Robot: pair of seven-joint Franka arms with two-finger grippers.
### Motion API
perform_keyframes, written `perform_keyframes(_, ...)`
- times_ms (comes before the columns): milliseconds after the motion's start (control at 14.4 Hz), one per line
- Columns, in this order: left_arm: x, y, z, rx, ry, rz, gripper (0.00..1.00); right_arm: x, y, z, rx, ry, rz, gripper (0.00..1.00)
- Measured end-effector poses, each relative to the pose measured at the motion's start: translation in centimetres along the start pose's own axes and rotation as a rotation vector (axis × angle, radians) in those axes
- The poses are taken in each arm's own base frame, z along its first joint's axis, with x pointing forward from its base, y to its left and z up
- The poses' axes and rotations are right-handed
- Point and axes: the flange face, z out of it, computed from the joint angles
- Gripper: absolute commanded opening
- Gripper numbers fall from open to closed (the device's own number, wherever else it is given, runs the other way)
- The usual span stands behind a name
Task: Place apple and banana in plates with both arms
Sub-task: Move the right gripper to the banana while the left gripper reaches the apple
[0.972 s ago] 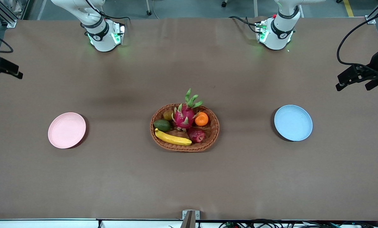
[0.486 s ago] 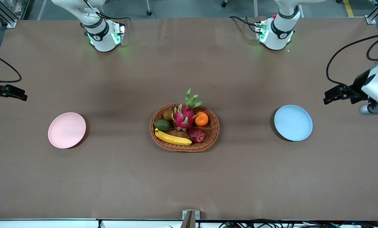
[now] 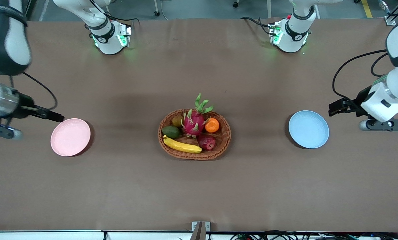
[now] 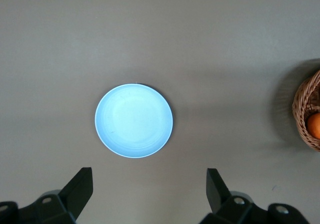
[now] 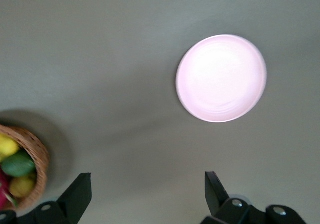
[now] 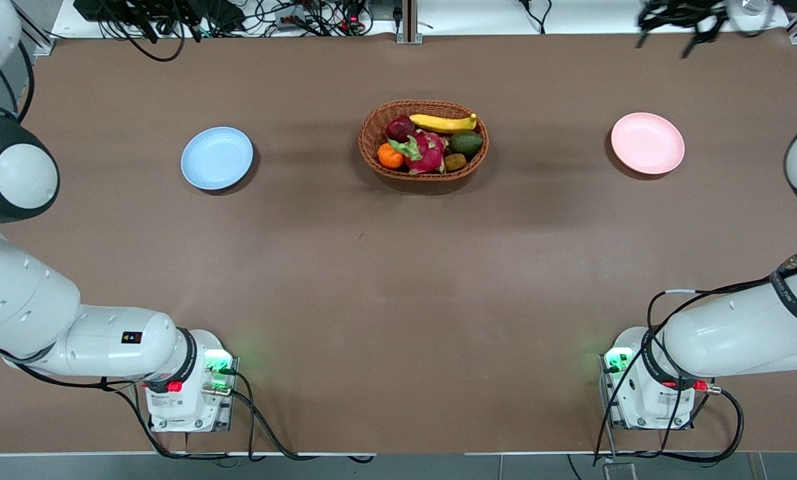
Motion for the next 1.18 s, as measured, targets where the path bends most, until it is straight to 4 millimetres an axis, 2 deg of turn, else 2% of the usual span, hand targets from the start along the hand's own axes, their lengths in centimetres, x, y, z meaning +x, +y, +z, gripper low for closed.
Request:
perform_keyframes(278, 0.6, 0.6, 1.5, -0.009, -0.021, 0.009, 1.00, -2.0, -9.8, 4.6, 0.048, 0.011, 0.174, 1.00)
perform_keyframes(417, 0.7, 1.3, 1.7, -0.063, -0.027, -0.013, 1.00, -2.9, -13.3, 6.7, 0.079, 0.013, 0.228, 1.00)
perform_keyframes(556, 1.1, 2.9, 2.2, -0.114, -0.019, -0.065, 0.98, -3.6, -16.2, 8.7, 0.101, 0.024, 0.248, 1.00)
perform_keyframes(694, 1.8, 5.8, 3.5, -0.128, -0.007, -0.110, 0.98, -4.4, -18.6, 10.7, 0.110, 0.037, 0.254, 1.00)
perform_keyframes(972, 2.5, 14.6, 7.3, -0.134, 0.014, -0.199, 0.98, -6.3, -23.0, 15.5, 0.130, 0.073, 0.238, 1.00)
perform_keyframes(1181, 2.4, 20.2, 10.5, -0.142, 0.023, -0.254, 0.98, -7.9, -25.0, 18.7, 0.141, 0.096, 0.219, 0.96)
